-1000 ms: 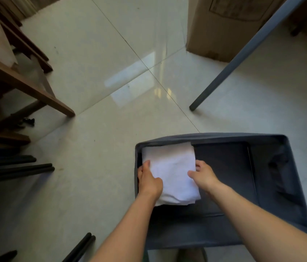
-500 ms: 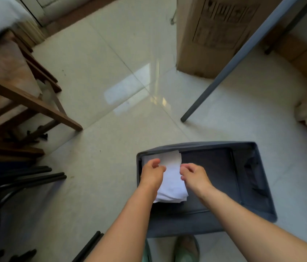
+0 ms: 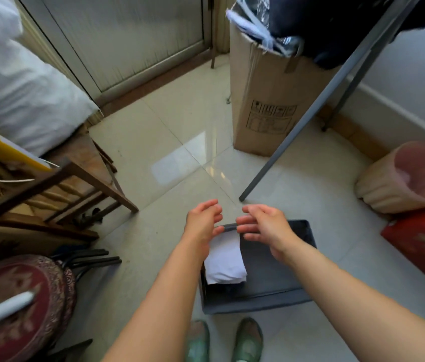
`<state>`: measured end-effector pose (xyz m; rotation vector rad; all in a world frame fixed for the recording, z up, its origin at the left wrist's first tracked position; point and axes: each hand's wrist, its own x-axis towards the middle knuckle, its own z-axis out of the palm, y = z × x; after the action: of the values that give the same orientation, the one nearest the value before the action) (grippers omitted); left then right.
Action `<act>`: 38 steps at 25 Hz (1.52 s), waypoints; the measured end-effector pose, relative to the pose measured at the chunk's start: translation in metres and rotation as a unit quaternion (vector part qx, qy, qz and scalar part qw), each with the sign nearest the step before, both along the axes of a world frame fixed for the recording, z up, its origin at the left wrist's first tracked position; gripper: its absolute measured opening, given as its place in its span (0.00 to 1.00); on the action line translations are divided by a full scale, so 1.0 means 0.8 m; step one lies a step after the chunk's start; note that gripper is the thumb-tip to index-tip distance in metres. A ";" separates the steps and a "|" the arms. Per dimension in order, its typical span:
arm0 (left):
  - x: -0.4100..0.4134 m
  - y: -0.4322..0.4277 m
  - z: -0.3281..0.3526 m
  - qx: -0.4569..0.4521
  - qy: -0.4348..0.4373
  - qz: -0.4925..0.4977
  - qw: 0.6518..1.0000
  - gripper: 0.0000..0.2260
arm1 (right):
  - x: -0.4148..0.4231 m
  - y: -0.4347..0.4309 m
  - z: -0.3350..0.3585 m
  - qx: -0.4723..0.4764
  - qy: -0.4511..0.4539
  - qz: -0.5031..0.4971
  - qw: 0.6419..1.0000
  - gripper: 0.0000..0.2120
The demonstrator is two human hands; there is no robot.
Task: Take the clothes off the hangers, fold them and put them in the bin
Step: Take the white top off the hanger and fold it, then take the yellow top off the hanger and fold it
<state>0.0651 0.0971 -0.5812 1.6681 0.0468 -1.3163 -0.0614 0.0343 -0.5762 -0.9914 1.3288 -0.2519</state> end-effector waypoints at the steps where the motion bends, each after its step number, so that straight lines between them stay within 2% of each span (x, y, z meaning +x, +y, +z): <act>1: 0.003 0.003 0.029 -0.014 -0.003 0.001 1.000 0.12 | 0.001 -0.001 0.029 -0.011 -0.013 -0.005 1.000 0.09; 10: -0.012 0.023 0.278 -0.136 -0.052 -0.068 0.987 0.14 | -0.024 0.033 0.269 -0.115 -0.082 -0.045 0.989 0.10; 14: -0.032 0.030 0.370 -0.192 -0.088 -0.115 0.971 0.11 | -0.044 0.055 0.358 -0.177 -0.104 -0.062 0.977 0.11; 22: -0.076 0.020 0.503 -0.335 -0.078 -0.181 0.921 0.09 | -0.114 0.057 0.507 -0.339 -0.149 -0.116 0.922 0.09; 26: -0.107 0.007 0.553 -0.379 -0.069 -0.208 0.899 0.08 | -0.145 0.057 0.567 -0.429 -0.132 -0.148 0.881 0.08; 30: -0.141 -0.009 0.582 -0.409 -0.080 -0.245 0.875 0.07 | -0.187 0.043 0.625 -0.536 -0.100 -0.225 0.808 0.07; 35: -0.165 -0.029 0.603 -0.417 -0.094 -0.280 0.860 0.09 | -0.247 -0.012 0.685 -0.638 0.018 -0.328 0.697 0.07; 38: -0.175 -0.040 0.617 -0.420 -0.092 -0.294 0.853 0.09 | -0.276 -0.046 0.694 -0.639 0.087 -0.361 0.673 0.09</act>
<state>-0.0745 0.0652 -0.0874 1.0339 -1.0847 -1.3041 -0.2824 -0.0026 -0.0210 -1.5589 1.6232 -1.9628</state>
